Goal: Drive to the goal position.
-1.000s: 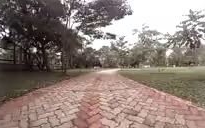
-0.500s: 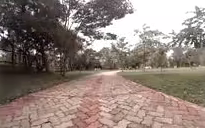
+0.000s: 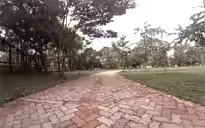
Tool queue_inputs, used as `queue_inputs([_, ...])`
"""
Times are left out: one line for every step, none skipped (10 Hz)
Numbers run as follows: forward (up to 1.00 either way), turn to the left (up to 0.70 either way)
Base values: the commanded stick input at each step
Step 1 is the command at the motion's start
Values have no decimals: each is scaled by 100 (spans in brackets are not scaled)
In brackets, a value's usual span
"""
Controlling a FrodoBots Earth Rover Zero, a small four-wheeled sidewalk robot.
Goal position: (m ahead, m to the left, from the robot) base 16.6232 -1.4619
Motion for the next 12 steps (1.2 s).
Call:
queue_inputs([70,1])
queue_inputs([70,1])
queue_inputs([70,1])
queue_inputs([70,1])
queue_inputs([70,1])
queue_inputs([70,1])
queue_inputs([70,1])
queue_inputs([70,1])
queue_inputs([70,1])
queue_inputs([70,1])
queue_inputs([70,1])
queue_inputs([70,1])
